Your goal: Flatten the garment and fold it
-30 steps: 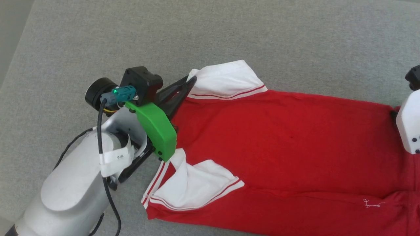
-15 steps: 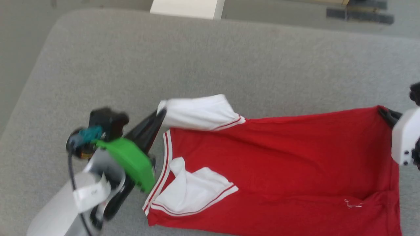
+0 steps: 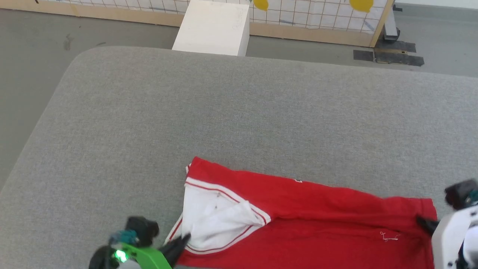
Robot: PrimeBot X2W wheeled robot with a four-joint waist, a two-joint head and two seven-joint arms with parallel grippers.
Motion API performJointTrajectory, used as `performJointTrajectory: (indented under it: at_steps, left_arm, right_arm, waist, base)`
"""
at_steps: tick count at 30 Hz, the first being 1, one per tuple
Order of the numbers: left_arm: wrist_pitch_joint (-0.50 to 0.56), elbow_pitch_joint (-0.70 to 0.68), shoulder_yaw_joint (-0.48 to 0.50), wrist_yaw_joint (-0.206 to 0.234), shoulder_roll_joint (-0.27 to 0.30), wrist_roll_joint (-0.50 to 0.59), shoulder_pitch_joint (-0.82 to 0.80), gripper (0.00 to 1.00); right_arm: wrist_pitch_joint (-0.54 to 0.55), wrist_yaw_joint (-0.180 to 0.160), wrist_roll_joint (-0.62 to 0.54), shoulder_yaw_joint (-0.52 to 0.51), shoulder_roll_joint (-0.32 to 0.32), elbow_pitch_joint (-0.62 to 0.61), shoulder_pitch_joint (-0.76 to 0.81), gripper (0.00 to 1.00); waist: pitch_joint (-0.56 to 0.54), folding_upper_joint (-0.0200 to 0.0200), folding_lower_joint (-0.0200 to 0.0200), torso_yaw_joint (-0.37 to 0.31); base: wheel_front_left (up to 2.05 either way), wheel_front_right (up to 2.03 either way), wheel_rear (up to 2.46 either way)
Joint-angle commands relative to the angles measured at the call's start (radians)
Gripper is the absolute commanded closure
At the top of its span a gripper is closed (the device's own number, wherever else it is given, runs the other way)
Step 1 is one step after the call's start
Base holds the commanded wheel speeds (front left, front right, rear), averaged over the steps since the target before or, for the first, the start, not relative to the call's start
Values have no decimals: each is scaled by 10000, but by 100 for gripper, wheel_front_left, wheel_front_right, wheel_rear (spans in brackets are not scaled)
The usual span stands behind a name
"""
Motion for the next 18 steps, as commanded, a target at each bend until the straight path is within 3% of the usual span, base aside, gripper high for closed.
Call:
performJointTrajectory:
  at_steps: [1, 5, 9, 10, 11, 12, 13, 18]
  left_arm:
    - [43, 357, -174, -176, -115, 88, 36, 100]
    - [78, 1716, -648, -463, -375, 561, -390, 100]
    - [-209, 2517, -864, -679, -717, 830, -735, 100]
    - [-305, 2659, -881, -714, -794, 859, -796, 100]
    - [-462, 2813, -888, -745, -881, 908, -871, 96]
    - [-621, 2929, -875, -745, -939, 963, -930, 61]
    - [-784, 3040, -854, -735, -987, 1014, -981, 0]
    - [-1990, 3363, -579, -748, -1104, 1169, -1119, 0]
  right_arm:
    - [82, -13, 14, 152, -22, 17, 206, 100]
    - [-105, -13, -386, 1010, -536, 485, 292, 100]
    - [-380, -13, -425, 1457, -628, 1018, 89, 100]
    - [-468, -13, -446, 1534, -645, 1115, 27, 93]
    - [-599, -13, -444, 1600, -637, 1221, -48, 2]
    - [-666, -13, -379, 1643, -602, 1289, -105, 0]
    - [-731, -13, -295, 1693, -578, 1317, -162, 0]
    - [-1049, -13, 182, 1571, -550, 1067, -466, 0]
  waist:
    - [42, 0, 0, 4]
    - [99, 0, 0, 1]
    - [105, 0, 0, -1]
    - [93, 0, 0, -4]
    - [68, 0, 0, -9]
    - [36, 0, 0, -17]
    - [-3, 0, 0, -26]
    - [-396, 0, 0, -96]
  base:
    - [0, 0, 0]
    - [0, 0, 0]
    - [0, 0, 0]
    - [0, 0, 0]
    - [0, 0, 0]
    - [0, 0, 0]
    - [0, 0, 0]
    - [0, 0, 0]
